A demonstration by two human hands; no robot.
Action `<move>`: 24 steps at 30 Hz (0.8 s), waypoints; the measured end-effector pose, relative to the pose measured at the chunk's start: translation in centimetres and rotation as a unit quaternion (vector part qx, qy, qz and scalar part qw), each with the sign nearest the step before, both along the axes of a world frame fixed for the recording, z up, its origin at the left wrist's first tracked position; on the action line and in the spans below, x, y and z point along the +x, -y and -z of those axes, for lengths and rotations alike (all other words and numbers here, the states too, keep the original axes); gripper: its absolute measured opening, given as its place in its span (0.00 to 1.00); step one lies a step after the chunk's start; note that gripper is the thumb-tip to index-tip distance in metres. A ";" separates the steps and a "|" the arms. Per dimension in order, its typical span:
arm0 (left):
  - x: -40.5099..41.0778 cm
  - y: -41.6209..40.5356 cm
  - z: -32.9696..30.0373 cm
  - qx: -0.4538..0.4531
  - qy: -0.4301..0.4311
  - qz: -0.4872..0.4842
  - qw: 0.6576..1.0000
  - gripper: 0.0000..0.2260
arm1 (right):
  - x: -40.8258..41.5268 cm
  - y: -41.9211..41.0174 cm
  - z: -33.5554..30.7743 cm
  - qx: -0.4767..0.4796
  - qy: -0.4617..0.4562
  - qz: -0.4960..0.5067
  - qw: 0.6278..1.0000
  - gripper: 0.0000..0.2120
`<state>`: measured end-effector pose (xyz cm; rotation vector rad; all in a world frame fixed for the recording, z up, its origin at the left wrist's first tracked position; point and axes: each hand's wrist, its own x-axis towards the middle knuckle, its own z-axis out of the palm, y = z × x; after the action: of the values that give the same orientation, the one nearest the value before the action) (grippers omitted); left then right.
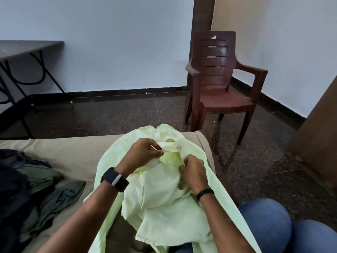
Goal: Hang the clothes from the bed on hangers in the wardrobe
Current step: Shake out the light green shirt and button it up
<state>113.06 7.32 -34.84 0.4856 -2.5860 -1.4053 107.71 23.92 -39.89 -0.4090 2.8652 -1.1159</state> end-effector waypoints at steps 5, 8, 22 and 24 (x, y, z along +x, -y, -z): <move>2.4 0.3 -0.8 0.181 0.003 0.026 0.983 0.05 | -0.2 -2.2 -3.5 -0.272 0.197 -0.047 0.941 0.13; 3.5 0.5 -2.5 0.211 -0.006 0.030 0.977 0.07 | -0.2 -2.7 -6.6 -0.267 0.248 -0.154 0.918 0.19; 5.5 -7.0 -1.0 0.246 0.030 0.044 0.968 0.09 | 3.7 -4.4 -6.4 -0.097 -0.038 -0.168 0.980 0.24; 6.2 -8.2 1.1 0.292 0.036 0.032 0.955 0.08 | 4.6 -4.9 -4.6 -0.158 -0.009 -0.134 0.978 0.18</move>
<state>119.25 15.52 -35.97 0.5307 -2.2130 -2.2168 112.26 28.85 -35.27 -0.7956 2.5421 -1.5141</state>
